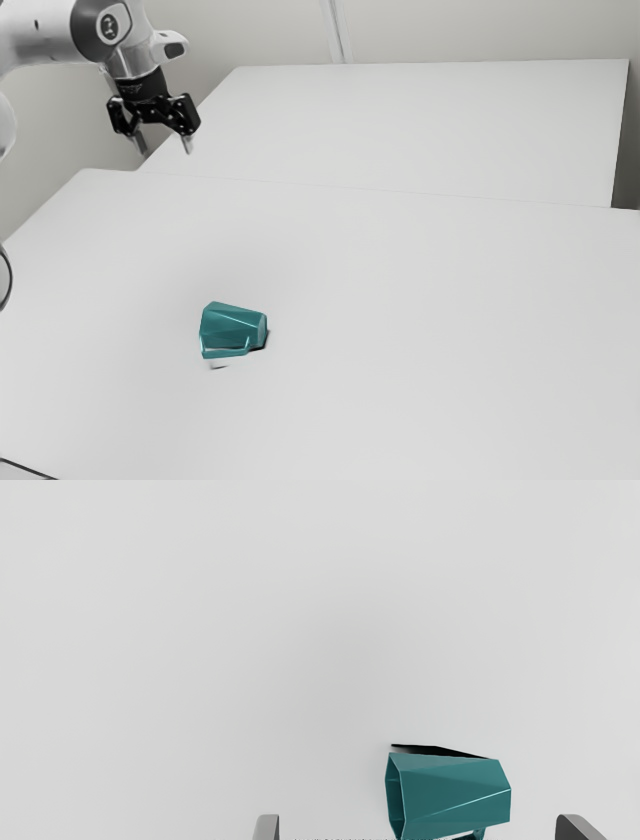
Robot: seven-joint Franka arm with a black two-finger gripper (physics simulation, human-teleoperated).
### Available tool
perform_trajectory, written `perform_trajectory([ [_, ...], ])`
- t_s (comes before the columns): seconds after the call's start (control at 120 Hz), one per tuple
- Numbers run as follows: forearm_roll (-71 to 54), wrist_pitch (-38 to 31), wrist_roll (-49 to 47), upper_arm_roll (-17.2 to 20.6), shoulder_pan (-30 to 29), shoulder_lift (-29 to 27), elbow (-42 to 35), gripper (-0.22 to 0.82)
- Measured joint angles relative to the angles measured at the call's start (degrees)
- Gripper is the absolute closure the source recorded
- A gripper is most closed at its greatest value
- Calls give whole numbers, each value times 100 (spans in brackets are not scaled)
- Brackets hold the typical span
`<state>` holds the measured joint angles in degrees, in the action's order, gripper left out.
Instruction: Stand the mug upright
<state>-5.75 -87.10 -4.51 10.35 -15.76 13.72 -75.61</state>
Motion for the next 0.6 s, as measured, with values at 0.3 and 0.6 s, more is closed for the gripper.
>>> perform_trajectory([
  [0.3,950,-607,225,-1083,322,-694,-1574,0],
  [0.6,2986,-2721,1527,-2112,214,-1261,-4529,0],
])
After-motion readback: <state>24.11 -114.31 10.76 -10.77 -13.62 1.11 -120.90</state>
